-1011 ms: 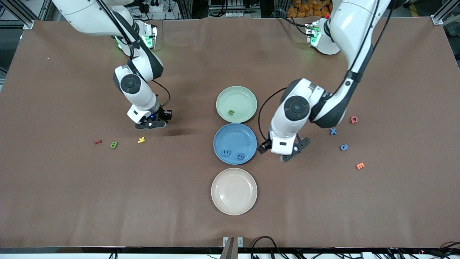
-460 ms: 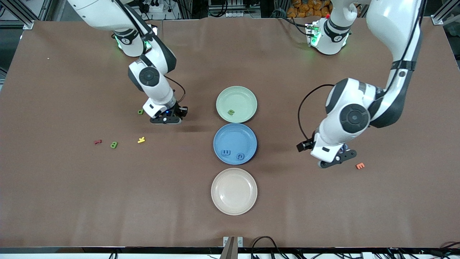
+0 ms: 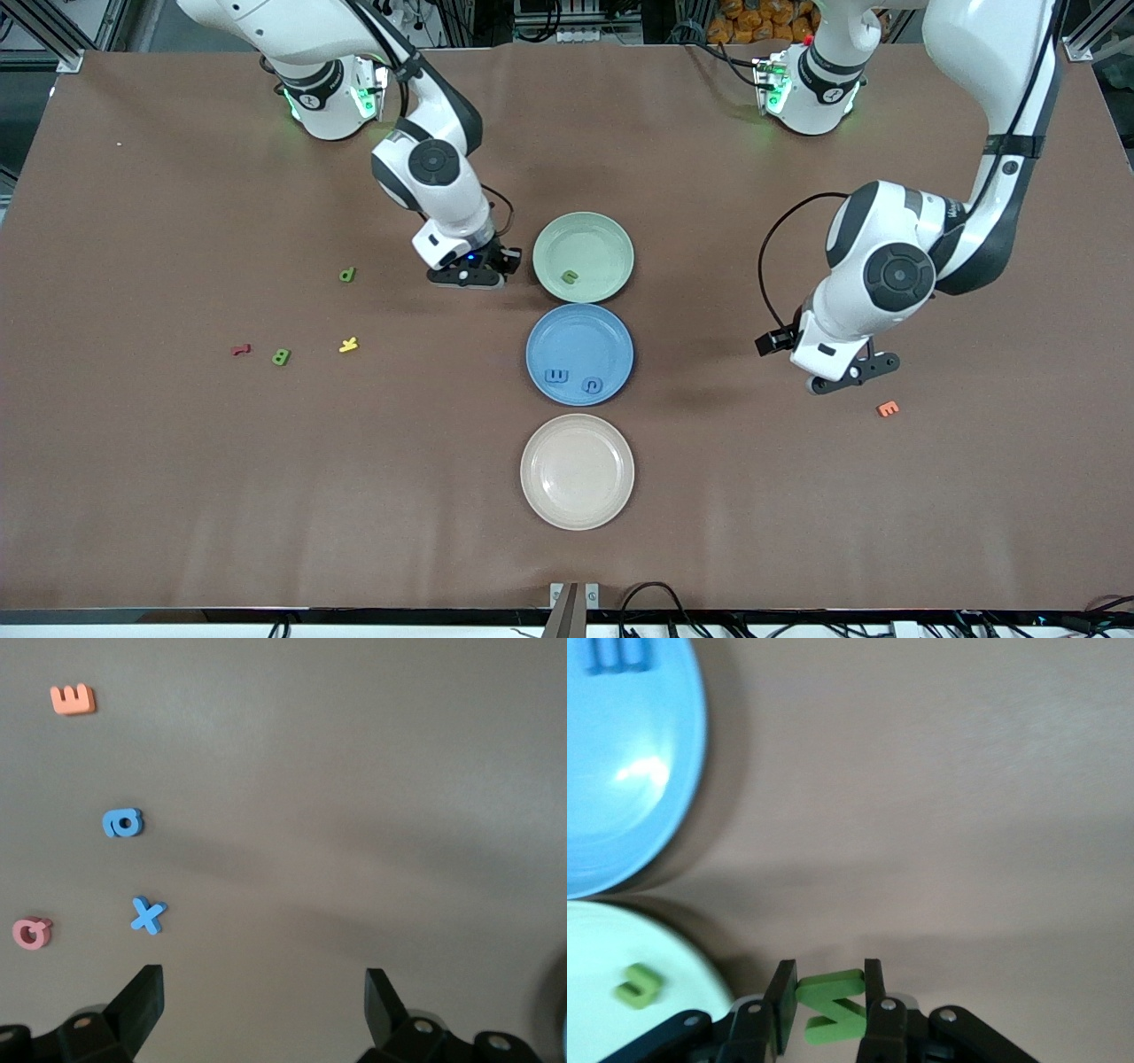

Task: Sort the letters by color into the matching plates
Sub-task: 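Place the green Z on the green plate while the left gripper returns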

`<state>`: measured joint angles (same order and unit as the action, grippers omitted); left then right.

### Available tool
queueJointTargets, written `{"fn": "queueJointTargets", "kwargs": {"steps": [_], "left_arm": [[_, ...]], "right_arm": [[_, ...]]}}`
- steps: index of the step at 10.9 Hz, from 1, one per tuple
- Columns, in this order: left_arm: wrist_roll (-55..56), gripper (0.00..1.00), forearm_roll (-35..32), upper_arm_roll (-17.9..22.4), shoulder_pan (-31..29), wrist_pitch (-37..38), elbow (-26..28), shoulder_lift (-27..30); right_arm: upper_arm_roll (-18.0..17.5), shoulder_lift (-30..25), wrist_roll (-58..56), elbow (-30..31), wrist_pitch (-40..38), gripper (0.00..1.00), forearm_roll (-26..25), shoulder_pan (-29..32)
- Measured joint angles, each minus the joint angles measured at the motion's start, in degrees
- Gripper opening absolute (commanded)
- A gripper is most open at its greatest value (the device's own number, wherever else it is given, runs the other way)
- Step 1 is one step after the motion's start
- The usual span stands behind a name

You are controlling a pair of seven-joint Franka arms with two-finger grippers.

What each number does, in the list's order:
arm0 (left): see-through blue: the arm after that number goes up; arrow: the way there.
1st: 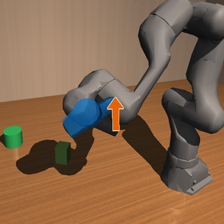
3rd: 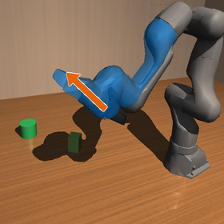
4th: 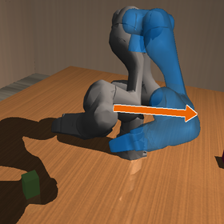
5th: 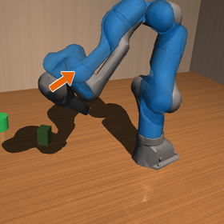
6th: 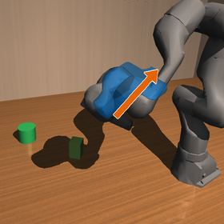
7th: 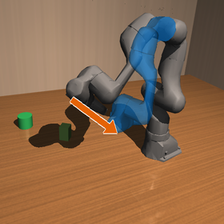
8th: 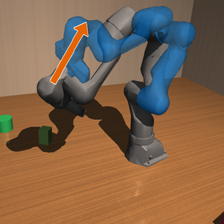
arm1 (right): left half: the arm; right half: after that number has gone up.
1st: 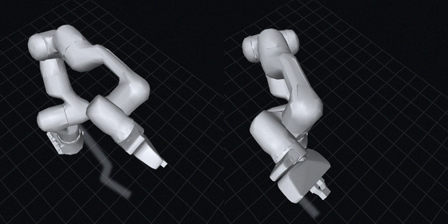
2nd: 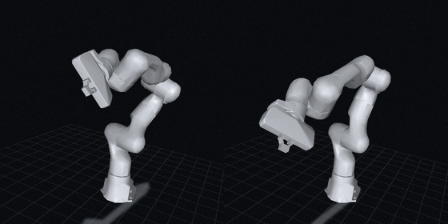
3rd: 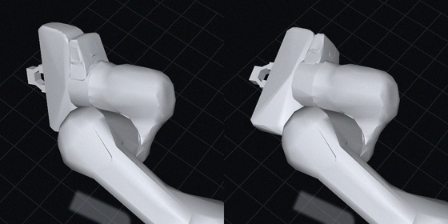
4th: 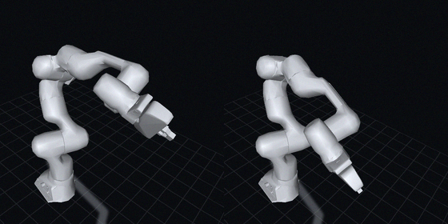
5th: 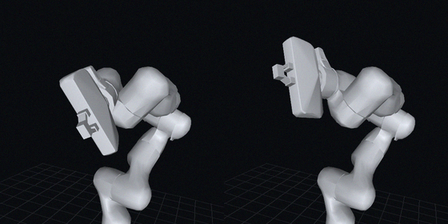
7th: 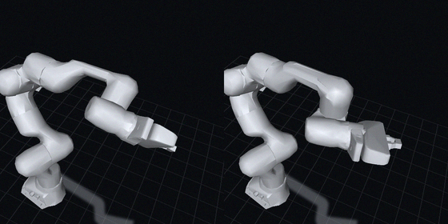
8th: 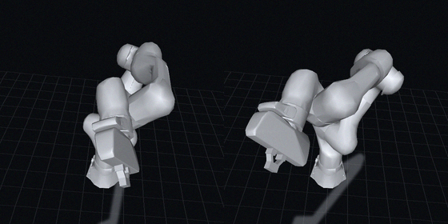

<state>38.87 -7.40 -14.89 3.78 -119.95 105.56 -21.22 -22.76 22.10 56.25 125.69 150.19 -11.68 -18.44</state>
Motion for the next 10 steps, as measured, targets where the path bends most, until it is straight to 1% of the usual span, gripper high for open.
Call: {"fn": "queueJointTargets", "kwargs": {"steps": [2,4,7,9,10], "left_arm": [[0.0,1.0,0.0,-0.01,-0.31,-7.16,7.69,3.45],[0.0,1.0,0.0,0.0,-1.19,-13.08,14.12,5.87],[-0.3,1.0,-0.41,0.05,-2.54,-19.77,19.81,6.39],[-0.67,1.0,-0.58,0.11,-4.99,-24.1,23.43,6.36],[-0.92,1.0,-0.67,0.12,-6.41,-25.0,24.47,6.14]], "right_arm": [[-0.93,1.95,4.6,-5.14,-3.17,0.0,0.0,-1.96],[-1.1,4.23,8.59,-8.93,-3.77,0.0,0.01,-4.27],[-1.16,9.13,13.97,-13.86,-3.78,0.0,0.0,-8.18],[-1.14,12.02,16.83,-16.4,-3.78,0.0,-0.07,-10.33],[-1.14,13.03,17.89,-17.12,-3.78,0.15,-0.1,-11.22]]}}
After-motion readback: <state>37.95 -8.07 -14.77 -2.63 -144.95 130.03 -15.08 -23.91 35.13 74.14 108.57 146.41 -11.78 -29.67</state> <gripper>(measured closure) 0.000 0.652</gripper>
